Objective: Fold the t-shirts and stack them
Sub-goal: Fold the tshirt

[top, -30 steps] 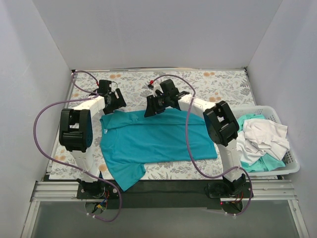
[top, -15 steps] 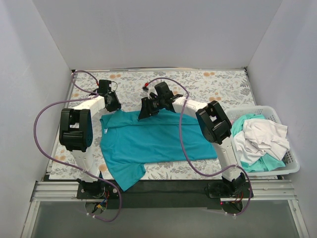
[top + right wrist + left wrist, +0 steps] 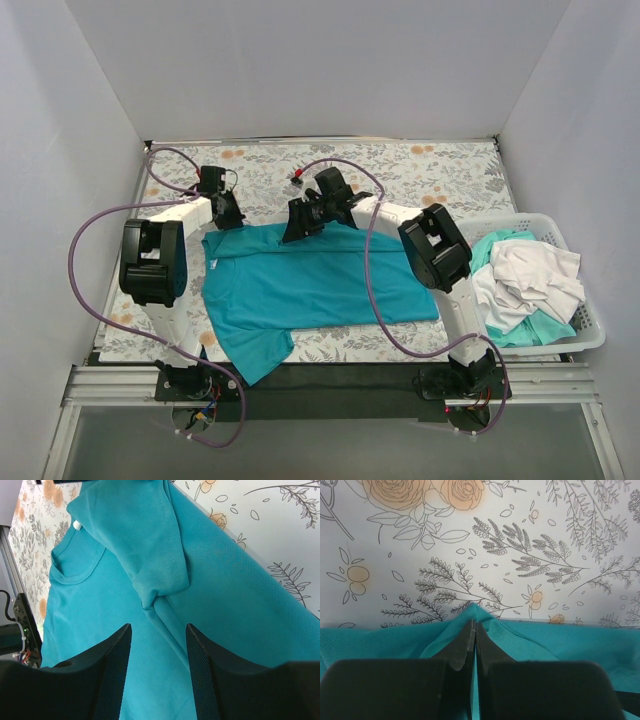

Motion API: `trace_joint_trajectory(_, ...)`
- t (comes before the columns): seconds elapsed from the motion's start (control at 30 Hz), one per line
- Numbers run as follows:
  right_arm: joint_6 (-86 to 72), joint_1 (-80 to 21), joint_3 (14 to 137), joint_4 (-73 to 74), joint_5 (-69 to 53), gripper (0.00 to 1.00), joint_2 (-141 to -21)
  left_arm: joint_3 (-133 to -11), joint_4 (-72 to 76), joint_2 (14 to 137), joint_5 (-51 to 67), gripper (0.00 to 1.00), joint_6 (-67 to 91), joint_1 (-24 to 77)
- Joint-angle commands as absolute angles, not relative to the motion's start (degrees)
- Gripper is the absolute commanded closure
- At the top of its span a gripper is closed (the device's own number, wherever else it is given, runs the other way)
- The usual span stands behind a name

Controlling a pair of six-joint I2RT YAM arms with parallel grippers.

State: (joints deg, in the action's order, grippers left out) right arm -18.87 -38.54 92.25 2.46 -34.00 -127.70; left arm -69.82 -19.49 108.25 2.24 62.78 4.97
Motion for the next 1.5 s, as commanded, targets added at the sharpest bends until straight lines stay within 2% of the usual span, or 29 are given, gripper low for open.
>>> trace_joint_trajectory(0.0,-17.4,-38.67,91.32,0.53,-33.66,0.53,-122.79,-68.82,-20.29,104.5,3.25,1.0,61.61,5.01)
trace_joint_trajectory(0.37,-15.12,-38.67,86.4,0.53,-32.34,0.54,-117.86,-62.14,-22.32,93.26,3.69,1.0,62.14,5.1)
trace_joint_trajectory(0.9,-12.4,-38.76,79.28,2.29,-30.94,0.53,-111.45,-50.89,-35.41,77.18,9.31,1.0,67.93,6.15)
trace_joint_trajectory(1.2,-11.51,-39.29,78.22,3.52,-30.94,0.53,-111.01,-43.86,-36.82,76.37,17.13,1.0,71.46,6.42)
trace_joint_trajectory(1.47,-9.84,-39.81,79.63,5.36,-30.32,0.53,-111.27,-42.54,-43.32,73.49,13.63,1.0,74.0,6.5)
